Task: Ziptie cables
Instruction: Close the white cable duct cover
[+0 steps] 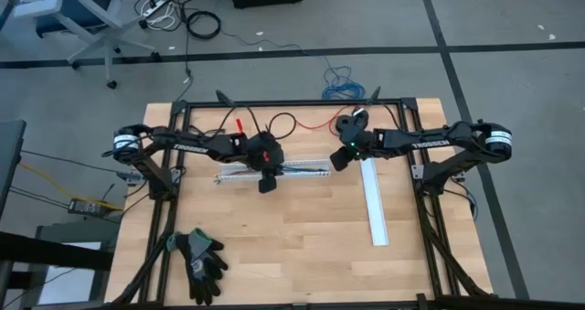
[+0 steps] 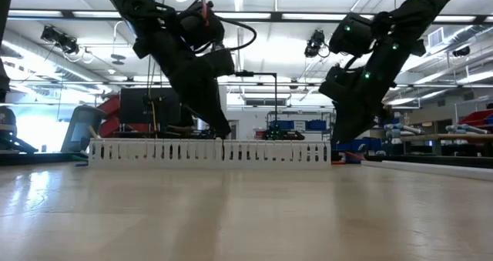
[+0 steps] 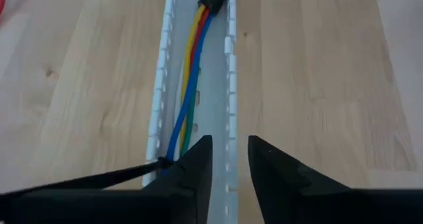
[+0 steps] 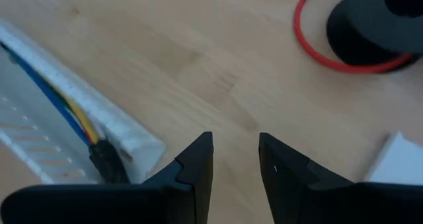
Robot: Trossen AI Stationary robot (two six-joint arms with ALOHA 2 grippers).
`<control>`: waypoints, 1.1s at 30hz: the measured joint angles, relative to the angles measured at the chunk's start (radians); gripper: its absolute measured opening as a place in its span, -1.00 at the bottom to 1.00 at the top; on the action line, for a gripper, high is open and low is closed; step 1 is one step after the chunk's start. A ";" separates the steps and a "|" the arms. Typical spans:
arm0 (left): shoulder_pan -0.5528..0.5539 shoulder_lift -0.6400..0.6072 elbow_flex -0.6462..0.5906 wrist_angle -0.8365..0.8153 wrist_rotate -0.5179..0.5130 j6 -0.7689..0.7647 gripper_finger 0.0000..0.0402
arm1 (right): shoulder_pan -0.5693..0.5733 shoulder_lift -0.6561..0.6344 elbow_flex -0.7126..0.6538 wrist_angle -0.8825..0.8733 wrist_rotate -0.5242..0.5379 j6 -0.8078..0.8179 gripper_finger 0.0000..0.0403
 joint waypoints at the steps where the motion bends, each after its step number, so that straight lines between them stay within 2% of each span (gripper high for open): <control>1: 0.000 -0.008 0.000 0.005 -0.001 0.002 -0.45 | 0.004 -0.006 0.000 -0.015 0.002 0.004 -0.45; 6: -0.005 -0.064 0.027 -0.045 -0.043 0.036 -0.45 | 0.028 -0.067 0.000 -0.153 0.067 0.119 -0.45; 14: -0.048 -0.158 0.032 -0.173 -0.238 0.038 -0.45 | 0.126 -0.114 0.000 -0.380 0.111 0.363 -0.45; 20: -0.103 -0.189 0.008 -0.196 -0.336 -0.022 -0.45 | 0.209 -0.060 0.000 -0.393 0.110 0.482 -0.45; 30: -0.183 -0.206 -0.039 -0.169 -0.359 -0.079 -0.45 | 0.261 0.101 0.004 -0.420 0.119 0.577 -0.46; 33: -0.195 -0.206 -0.039 -0.159 -0.362 -0.090 -0.45 | 0.268 0.133 0.005 -0.423 0.126 0.580 -0.57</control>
